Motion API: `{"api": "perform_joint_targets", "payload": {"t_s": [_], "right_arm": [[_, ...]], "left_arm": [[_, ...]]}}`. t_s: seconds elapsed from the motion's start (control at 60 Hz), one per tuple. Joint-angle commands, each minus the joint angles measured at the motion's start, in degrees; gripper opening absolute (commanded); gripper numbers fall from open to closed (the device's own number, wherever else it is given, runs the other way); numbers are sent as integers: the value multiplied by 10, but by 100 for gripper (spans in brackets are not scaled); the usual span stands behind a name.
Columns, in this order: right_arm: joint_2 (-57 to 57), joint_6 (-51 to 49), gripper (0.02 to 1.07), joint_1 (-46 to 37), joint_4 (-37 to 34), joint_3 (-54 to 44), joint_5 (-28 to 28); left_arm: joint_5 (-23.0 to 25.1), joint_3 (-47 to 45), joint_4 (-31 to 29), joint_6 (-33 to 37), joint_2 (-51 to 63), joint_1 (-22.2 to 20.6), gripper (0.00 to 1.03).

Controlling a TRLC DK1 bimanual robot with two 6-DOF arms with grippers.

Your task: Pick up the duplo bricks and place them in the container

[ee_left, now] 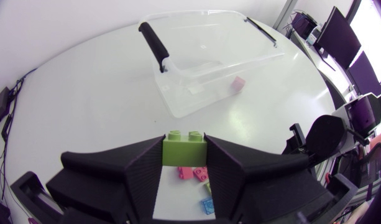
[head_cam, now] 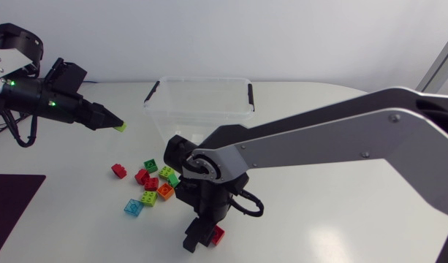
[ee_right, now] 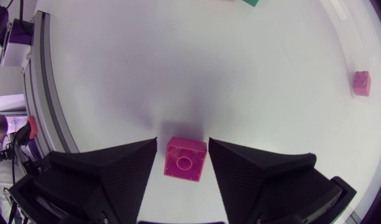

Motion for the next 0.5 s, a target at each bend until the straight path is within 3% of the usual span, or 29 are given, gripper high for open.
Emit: {"api": "perform_joint_targets", "payload": {"t_s": [0.0,0.217,0.483], "right_arm": [[23,15,35,-1,-9,-1,-7],[-7,19,30,-10,-14,-1,1],[-120,19,30,-55,-48,21,21]], "left_arm": [[8,30,0,-17,-6,-9,36],[6,50,16,-37,12,-33,36],[-17,113,87,-109,75,-109,37]]}}
